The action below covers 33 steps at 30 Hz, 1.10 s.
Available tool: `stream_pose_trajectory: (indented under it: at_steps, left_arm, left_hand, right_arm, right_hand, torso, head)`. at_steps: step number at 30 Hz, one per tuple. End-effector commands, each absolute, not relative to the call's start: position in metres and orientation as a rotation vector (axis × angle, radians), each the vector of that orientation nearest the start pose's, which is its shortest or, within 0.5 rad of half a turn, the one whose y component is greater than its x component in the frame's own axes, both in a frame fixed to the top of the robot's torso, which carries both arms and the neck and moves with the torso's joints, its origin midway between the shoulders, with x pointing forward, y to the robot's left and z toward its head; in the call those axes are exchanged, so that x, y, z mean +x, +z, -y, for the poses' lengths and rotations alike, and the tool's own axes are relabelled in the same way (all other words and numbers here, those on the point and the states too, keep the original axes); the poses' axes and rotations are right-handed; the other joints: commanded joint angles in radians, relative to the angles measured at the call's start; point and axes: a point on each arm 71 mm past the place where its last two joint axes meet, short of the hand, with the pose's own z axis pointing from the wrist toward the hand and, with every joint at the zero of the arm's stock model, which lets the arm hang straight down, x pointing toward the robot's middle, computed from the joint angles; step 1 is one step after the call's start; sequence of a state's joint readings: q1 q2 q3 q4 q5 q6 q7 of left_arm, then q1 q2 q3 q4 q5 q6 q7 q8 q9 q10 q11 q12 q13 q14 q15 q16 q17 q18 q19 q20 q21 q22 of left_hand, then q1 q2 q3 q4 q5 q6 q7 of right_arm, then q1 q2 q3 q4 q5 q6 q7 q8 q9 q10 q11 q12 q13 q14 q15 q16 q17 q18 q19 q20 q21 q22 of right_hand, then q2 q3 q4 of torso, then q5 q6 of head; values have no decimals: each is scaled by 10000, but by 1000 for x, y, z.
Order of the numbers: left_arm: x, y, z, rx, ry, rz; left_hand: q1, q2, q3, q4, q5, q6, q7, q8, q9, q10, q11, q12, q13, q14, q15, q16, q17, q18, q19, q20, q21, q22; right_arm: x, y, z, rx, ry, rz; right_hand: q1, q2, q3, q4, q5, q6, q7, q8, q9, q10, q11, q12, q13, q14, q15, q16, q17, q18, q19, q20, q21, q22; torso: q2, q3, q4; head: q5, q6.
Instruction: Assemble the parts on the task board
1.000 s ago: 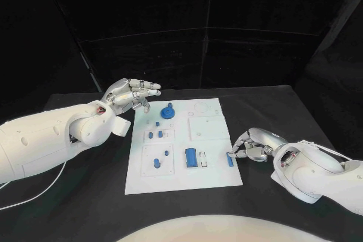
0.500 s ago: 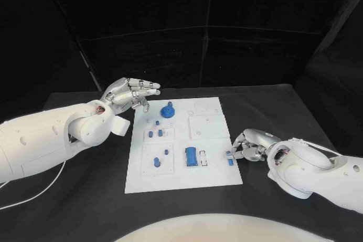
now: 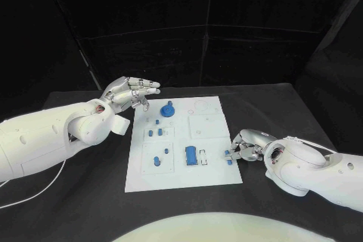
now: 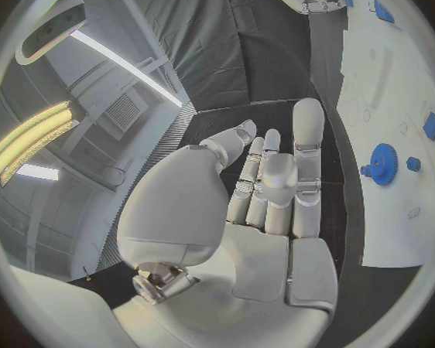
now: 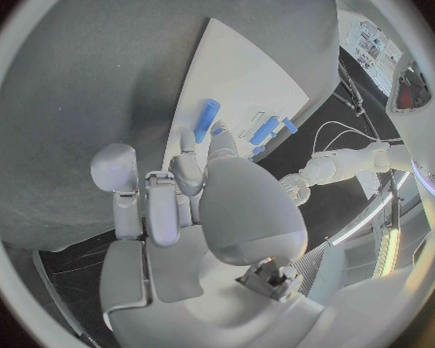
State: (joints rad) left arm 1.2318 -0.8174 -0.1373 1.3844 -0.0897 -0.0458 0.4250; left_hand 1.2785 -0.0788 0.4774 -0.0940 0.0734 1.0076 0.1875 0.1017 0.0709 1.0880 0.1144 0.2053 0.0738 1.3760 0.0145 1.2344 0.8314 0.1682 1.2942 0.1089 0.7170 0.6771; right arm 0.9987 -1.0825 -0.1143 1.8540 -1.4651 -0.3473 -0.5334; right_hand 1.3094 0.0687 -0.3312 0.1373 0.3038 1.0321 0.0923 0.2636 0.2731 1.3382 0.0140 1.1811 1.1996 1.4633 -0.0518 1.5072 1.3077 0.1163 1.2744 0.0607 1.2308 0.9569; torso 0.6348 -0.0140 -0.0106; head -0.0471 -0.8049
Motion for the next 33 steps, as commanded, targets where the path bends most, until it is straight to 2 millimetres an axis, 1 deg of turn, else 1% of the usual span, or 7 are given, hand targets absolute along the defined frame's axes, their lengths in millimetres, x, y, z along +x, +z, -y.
stream_pose_trajectory:
  at_steps: [1,9,25,28,29,30,33]
  left_arm:
    - [500,-200,-223,-9447,-16589,-15772]
    - [500,-201,-223,-9466,-16590,-15851]
    - [499,-201,-221,-9472,-16625,-15943]
    - [498,-202,-218,-9454,-16712,-16060]
    - [498,-202,-218,-9455,-16712,-16069]
    - [497,-203,-218,-9457,-16709,-16086]
    - [497,-203,-218,-9468,-16666,-16082]
  left_hand:
    - [-12,49,-15,4,23,-36,-4,56,9,-56,-36,50,-5,-63,36,33,-2,76,8,51,-21,-11]
    - [-20,46,-20,10,21,-40,-1,57,9,-61,-34,53,-5,-65,37,32,-7,80,2,51,-40,-30]
    - [-24,42,-24,12,20,-44,0,57,8,-66,-33,54,-6,-67,37,30,-14,79,3,51,-39,-29]
    - [-27,39,-27,13,20,-48,1,57,7,-70,-32,55,-7,-69,38,28,-20,79,4,51,-39,-27]
    - [-27,39,-27,13,20,-48,1,57,7,-70,-32,55,-7,-69,38,28,-20,79,4,51,-39,-27]
    - [-27,39,-27,13,20,-48,1,57,7,-70,-32,55,-7,-69,38,28,-20,79,4,51,-39,-27]
    - [-27,39,-27,13,20,-48,1,57,7,-70,-32,55,-7,-69,38,28,-20,79,4,51,-39,-27]
  right_arm:
    - [365,-275,239,579,3160,-20695]
    - [366,-276,233,-913,2626,-20575]
    - [368,-278,219,-2526,2076,-20143]
    - [368,-278,216,-2607,2089,-20080]
    - [368,-278,216,-2605,2094,-20076]
    - [368,-278,216,-2585,2112,-20075]
    - [367,-277,215,-2441,2215,-20098]
  right_hand:
    - [179,6,31,-97,-141,89,-8,-37,-18,21,-5,13,-11,792,-17,-4,1253,21,33,-39,-3,-15]
    - [657,29,122,-383,-302,169,-30,-35,-7,7,-31,7,-17,786,-38,-23,1231,14,42,-56,2,17]
    - [862,18,178,-544,-483,211,-29,-53,-7,-21,-36,-17,-38,766,-50,-73,1146,26,2,-71,-57,-61]
    - [1259,281,469,-736,-244,248,-85,-68,-17,-23,-89,-9,-21,766,-89,-79,1146,30,8,-92,-61,-55]
    - [1370,342,548,-794,-280,257,-93,-73,-20,-27,-99,-13,-20,766,-103,-79,1147,31,12,-102,-59,-51]
    - [1679,516,791,-961,-566,285,-89,-90,-33,-44,-125,-34,-25,767,-140,-78,1154,36,25,-143,-53,-37]
    - [2379,877,1436,-1433,-662,378,-144,-115,-56,-58,-172,-55,-10,777,-183,-61,1197,15,59,-193,-22,18]
  torso:
    - [3,0,11]
    - [0,-2,16]
    - [3,-3,8]
    - [11,-3,38]
    - [8,-1,36]
    - [5,-1,35]
    - [4,-2,18]
  head:
    - [11,-9]
    - [14,-9]
    - [33,-25]
    - [46,-46]
    - [48,-45]
    - [52,-41]
    - [58,-41]
